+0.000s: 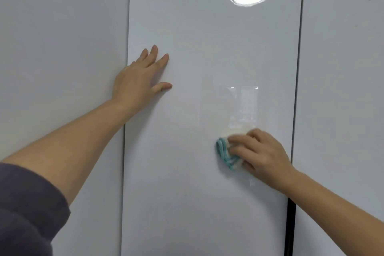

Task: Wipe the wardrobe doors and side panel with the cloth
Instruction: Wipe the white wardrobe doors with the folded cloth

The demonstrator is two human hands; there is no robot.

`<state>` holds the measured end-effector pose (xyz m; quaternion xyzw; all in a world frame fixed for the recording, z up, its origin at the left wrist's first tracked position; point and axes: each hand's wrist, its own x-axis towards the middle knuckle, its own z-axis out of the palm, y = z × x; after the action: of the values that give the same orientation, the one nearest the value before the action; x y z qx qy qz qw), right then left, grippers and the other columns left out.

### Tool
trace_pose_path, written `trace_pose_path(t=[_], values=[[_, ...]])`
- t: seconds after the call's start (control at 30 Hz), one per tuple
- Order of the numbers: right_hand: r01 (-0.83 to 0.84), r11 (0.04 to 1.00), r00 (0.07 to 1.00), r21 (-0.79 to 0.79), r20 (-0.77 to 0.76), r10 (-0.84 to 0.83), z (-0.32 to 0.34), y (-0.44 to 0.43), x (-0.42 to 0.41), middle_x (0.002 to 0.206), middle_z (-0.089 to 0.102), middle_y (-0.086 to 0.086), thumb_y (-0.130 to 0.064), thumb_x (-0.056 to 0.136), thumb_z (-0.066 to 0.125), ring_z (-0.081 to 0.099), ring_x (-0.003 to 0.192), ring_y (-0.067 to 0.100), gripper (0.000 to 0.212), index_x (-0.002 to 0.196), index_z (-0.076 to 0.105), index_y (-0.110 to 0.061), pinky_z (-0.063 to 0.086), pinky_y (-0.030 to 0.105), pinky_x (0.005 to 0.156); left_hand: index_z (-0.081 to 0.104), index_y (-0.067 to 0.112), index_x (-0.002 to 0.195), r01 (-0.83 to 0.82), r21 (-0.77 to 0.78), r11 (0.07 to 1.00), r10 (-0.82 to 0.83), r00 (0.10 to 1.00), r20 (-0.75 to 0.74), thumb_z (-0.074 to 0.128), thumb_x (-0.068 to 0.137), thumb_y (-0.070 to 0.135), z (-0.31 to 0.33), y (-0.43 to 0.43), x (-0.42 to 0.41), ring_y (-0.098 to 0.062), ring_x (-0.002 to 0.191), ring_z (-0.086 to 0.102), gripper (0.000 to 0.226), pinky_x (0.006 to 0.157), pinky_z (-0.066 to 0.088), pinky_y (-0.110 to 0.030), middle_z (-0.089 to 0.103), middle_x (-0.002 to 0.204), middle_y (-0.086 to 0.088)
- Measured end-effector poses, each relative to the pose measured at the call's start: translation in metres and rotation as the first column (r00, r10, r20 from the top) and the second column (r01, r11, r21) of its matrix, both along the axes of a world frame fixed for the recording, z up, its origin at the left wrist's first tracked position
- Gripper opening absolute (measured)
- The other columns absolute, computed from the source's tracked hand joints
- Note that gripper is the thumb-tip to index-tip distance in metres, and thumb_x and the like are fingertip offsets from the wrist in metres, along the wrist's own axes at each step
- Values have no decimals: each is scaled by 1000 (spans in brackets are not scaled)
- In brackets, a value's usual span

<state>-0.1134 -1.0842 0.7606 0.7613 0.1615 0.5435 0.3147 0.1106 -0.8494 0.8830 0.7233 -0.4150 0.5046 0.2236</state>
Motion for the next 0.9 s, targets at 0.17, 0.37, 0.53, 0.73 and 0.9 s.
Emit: trace_pose_path(t=[0.17, 0.37, 0.53, 0.73, 0.9], values=[[-53, 989, 984, 135, 174, 29, 51, 20, 26, 104, 70, -2, 2, 77, 58, 47, 74, 24, 20, 82, 71, -11, 34, 25, 54, 20, 34, 152, 9, -6, 1000, -9, 1000, 10, 49, 93, 54, 0, 0, 3, -13, 149, 10, 69, 110, 32, -41, 9, 162, 9], [-113, 978, 986, 175, 139, 89, 28, 34, 38, 107, 70, -3, -1, 75, 67, 51, 73, 25, 17, 86, 73, -12, 40, 27, 58, 21, 33, 152, 19, 4, 1000, -19, 1000, -4, 50, 92, 53, 0, 0, 3, -15, 149, 10, 70, 113, 30, -41, 9, 162, 7], [-45, 996, 991, -80, -127, 35, -28, 36, 42, 113, 67, -3, -2, 89, 58, 52, 72, 23, 17, 89, 69, -16, 41, 34, 56, 21, 32, 152, 31, 11, 999, -31, 1000, -5, 51, 93, 51, -1, 1, 2, -15, 149, 10, 69, 112, 29, -42, 8, 162, 7], [-48, 999, 994, -6, 100, 48, 38, 46, 59, 99, 68, 5, -1, 82, 59, 53, 71, 28, 18, 86, 71, -13, 36, 34, 56, 21, 32, 152, 15, 15, 1000, -15, 1000, 8, 50, 93, 51, 0, 0, 2, -17, 149, 11, 68, 112, 28, -43, 8, 162, 6], [-129, 976, 978, 173, 184, 97, 65, 63, 81, 102, 69, 4, -2, 73, 61, 52, 72, 29, 23, 91, 72, -10, 44, 36, 56, 28, 33, 150, 85, 11, 996, -85, 996, 4, 50, 98, 37, 6, 7, 4, -12, 148, 15, 56, 106, 35, -39, 13, 161, 10]])
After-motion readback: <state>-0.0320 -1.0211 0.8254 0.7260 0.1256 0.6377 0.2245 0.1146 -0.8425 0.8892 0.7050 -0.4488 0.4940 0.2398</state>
